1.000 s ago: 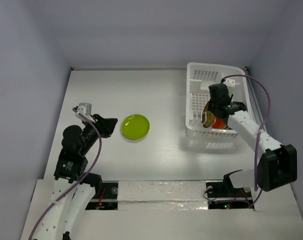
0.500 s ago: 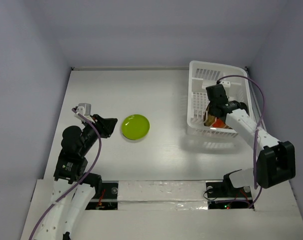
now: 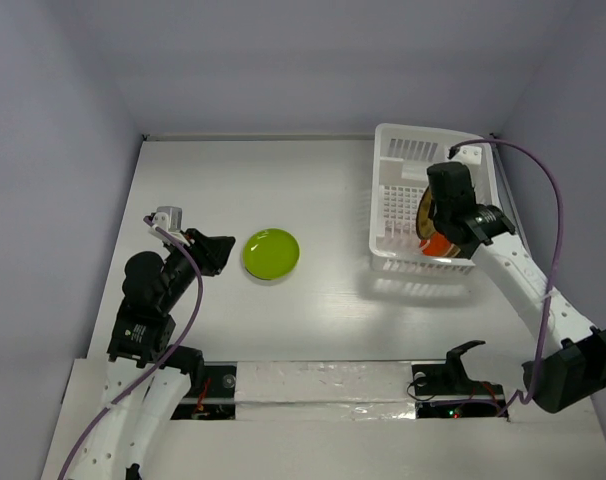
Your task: Unload the plates from the dish rack
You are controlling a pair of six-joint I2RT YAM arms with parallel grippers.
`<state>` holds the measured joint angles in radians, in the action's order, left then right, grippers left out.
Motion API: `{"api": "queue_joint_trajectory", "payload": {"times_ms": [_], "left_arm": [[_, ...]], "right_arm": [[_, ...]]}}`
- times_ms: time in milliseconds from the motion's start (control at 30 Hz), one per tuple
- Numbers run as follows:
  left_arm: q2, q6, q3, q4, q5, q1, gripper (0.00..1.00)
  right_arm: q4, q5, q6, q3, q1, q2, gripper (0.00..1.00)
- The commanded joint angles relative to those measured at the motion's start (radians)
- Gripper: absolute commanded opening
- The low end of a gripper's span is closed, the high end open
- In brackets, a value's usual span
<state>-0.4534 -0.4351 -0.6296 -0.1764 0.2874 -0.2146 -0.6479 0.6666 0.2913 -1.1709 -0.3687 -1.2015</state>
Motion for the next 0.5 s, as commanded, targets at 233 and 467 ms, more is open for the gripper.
{"api": "queue_joint_trajectory", "payload": {"times_ms": [233,467], "left_arm": [[-0.007,0.001,0.004,0.040,0.015,0.012,0.20],[-0.010,0.001,0.004,0.037,0.009,0.021,0.20]], "right_arm": [[0.342,-0.290,0.060,0.000,-0.225,0.159,0.00],[0.557,-0.410,0.175,-0.022,-0.421,-0.131,0.00]]}}
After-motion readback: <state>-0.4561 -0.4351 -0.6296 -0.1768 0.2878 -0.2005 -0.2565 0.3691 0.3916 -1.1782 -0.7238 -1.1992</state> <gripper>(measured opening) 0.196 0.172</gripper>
